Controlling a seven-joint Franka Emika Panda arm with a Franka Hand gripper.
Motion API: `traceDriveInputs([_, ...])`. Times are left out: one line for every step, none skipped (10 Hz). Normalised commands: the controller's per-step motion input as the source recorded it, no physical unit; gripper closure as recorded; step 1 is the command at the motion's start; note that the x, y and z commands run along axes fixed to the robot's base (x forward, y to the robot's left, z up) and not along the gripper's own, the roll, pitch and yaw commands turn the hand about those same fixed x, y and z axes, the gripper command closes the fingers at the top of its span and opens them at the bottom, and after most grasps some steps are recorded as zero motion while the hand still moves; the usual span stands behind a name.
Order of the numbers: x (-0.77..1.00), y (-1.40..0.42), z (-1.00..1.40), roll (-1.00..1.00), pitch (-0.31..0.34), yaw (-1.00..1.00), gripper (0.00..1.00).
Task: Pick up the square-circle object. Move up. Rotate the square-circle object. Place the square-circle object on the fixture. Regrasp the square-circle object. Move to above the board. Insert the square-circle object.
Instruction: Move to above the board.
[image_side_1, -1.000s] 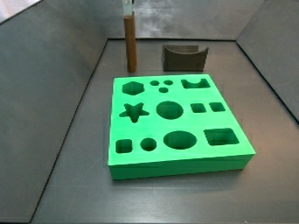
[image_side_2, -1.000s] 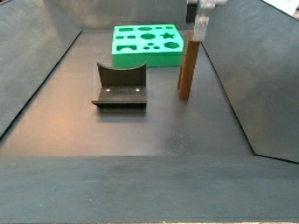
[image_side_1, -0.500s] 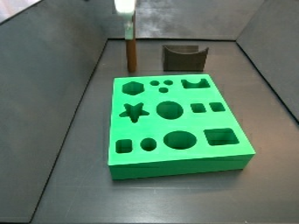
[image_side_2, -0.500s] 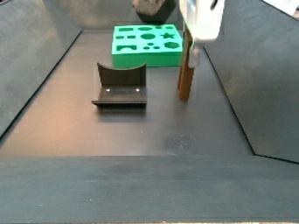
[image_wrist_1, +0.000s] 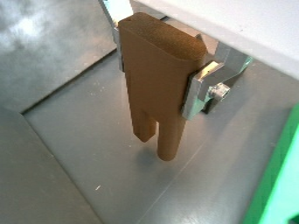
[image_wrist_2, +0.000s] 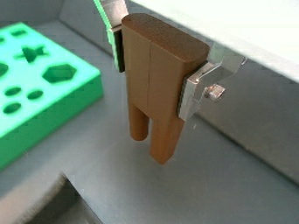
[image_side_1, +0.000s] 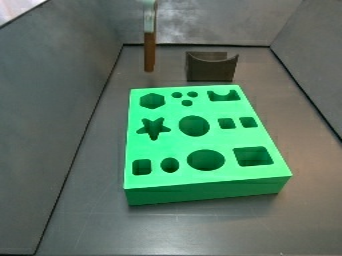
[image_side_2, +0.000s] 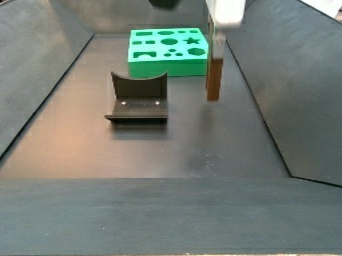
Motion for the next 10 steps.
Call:
traceDriveInputs([0.12,-0.13,1.0,-0.19,0.193,-0.08,1.0])
traceDriveInputs([0.12,-0.12,1.0,-0.18,0.13,-0.06,1.0])
traceDriveInputs([0.11,-0.11,1.0,-0.16,0.091,-0.04,1.0])
traceDriveInputs([0.11,-0.1,1.0,-0.15,0.084,-0.03,1.0])
traceDriveInputs([0.11,-0.09,1.0,-0.14,0.085,-0.02,1.0])
traceDriveInputs([0.1,-0.09,1.0,-0.12,0.088,-0.01,1.0])
traceDriveInputs([0.1,-0.08,1.0,-0.11,0.091,-0.01,1.0])
traceDriveInputs([0.09,-0.07,1.0,-0.1,0.092,0.0,1.0])
traceDriveInputs([0.08,-0.06,0.91,-0.09,0.09,0.0,1.0])
traceDriveInputs([0.06,-0.04,0.73,-0.08,0.086,0.01,1.0])
